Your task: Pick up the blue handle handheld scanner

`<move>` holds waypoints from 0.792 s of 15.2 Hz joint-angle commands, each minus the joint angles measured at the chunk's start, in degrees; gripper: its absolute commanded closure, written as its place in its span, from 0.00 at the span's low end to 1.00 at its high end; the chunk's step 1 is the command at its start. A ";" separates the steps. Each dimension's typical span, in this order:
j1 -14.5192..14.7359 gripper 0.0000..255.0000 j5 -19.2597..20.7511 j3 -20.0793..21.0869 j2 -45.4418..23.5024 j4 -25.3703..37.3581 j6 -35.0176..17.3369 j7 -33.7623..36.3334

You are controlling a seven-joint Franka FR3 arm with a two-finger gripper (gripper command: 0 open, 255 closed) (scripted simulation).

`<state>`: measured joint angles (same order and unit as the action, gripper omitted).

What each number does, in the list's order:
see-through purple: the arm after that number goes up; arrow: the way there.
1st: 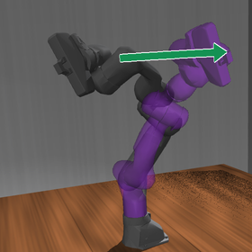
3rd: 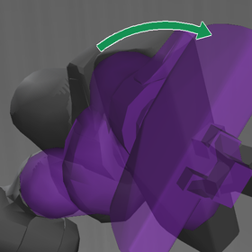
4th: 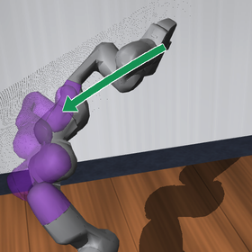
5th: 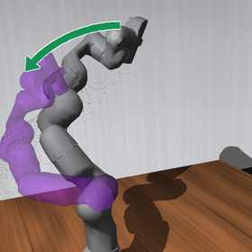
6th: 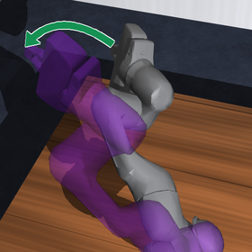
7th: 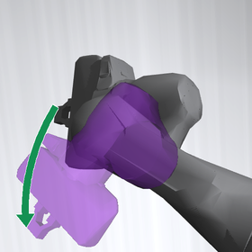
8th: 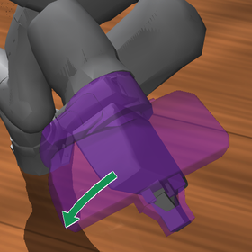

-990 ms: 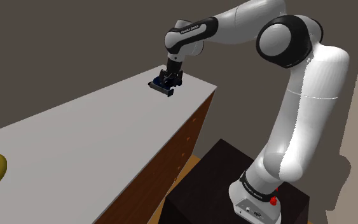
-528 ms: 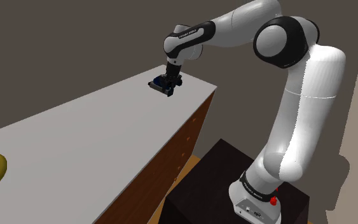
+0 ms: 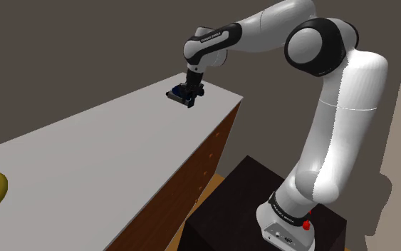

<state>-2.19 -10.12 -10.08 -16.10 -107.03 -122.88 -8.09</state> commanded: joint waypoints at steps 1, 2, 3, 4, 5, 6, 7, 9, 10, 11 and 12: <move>0.03 1.00 0.18 -0.05 0.45 0.51 0.95 0.20; 0.05 1.00 0.30 -0.09 0.76 0.88 1.62 0.33; 0.06 1.00 0.41 -0.12 1.07 1.26 2.29 0.45; 0.07 1.00 0.53 -0.15 1.37 1.64 2.96 0.58; 0.08 1.00 0.64 -0.19 1.66 2.04 3.63 0.70; 0.09 1.00 0.75 -0.22 1.93 2.45 4.31 0.82; 0.10 1.00 0.86 -0.24 2.20 2.87 4.99 0.94; 0.12 1.00 1.06 -0.29 2.70 3.77 6.36 1.17; 0.12 1.00 1.15 -0.32 2.94 4.23 7.05 1.28; 0.12 1.00 1.24 -0.34 3.16 4.71 7.74 1.39; 0.12 1.00 1.32 -0.36 3.38 5.21 8.44 1.49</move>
<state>-2.06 -8.87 -10.42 -12.84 -102.64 -115.29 -6.71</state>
